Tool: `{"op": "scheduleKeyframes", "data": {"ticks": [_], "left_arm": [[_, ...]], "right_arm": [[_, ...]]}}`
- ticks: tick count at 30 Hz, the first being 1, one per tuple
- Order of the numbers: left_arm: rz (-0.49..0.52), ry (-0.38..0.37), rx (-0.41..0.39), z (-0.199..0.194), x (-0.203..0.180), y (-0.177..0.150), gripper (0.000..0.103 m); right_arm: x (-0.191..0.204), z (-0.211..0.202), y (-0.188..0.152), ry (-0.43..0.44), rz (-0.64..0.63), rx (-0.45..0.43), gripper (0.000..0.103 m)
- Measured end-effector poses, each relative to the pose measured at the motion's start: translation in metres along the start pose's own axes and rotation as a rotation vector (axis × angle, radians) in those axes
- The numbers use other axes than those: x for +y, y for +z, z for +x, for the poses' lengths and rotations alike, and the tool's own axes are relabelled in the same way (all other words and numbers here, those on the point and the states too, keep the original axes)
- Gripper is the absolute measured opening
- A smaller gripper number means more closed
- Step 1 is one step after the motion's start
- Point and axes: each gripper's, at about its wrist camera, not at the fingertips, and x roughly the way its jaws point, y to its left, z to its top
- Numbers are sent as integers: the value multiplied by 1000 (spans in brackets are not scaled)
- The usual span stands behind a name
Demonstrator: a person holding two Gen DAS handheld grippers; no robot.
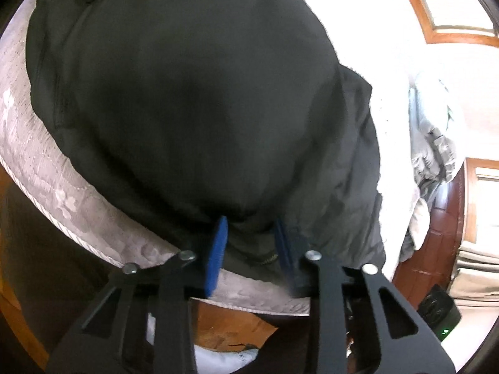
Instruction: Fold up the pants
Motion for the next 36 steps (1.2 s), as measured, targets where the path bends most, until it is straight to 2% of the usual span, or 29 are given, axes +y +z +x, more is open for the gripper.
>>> {"op": "scheduleKeyframes", "data": {"ticks": [3,4,5,6,8,12,15,18,21,24,27,30,32,34,36], "left_arm": [[-7,9,-1,-7,6,-4,28],[-1,16,2,-8,7,-6,30],[-5,26,1,-7,9,-8,39],[-6,23,-15,-7,9,-7,43],[-2,30,-41,-6,8,-5,43],[-23,23,-52,-3,2,-2,55],[-49,32,-40,0,-1,4,56],[-68,6,-30,-8,1,4,56],[-95,-5,-53,-19,9,6,56],[-148,-83,-37,-23,23,13,56],[-173,-101,-33,-19,29,14,52],[-123,-54,-50,-20,22,11,45],[-108,0,-61,-17,18,9,32],[-106,34,-71,-14,20,10,13],[-112,38,-82,-15,25,11,5]], "right_arm": [[3,4,1,7,-12,8,49],[4,4,1,10,-18,8,49],[5,6,1,10,-23,10,49],[6,8,1,11,-25,14,49],[9,12,5,18,-31,20,49],[17,14,6,14,-69,19,49],[17,16,7,17,-70,19,49],[16,16,7,15,-68,20,49],[14,17,8,18,-60,22,49],[13,19,7,30,-57,25,49],[13,20,6,38,-64,22,49],[12,24,6,35,-67,32,49],[13,28,8,41,-68,39,51],[15,30,8,48,-72,39,51],[15,31,8,55,-76,38,51]]}}
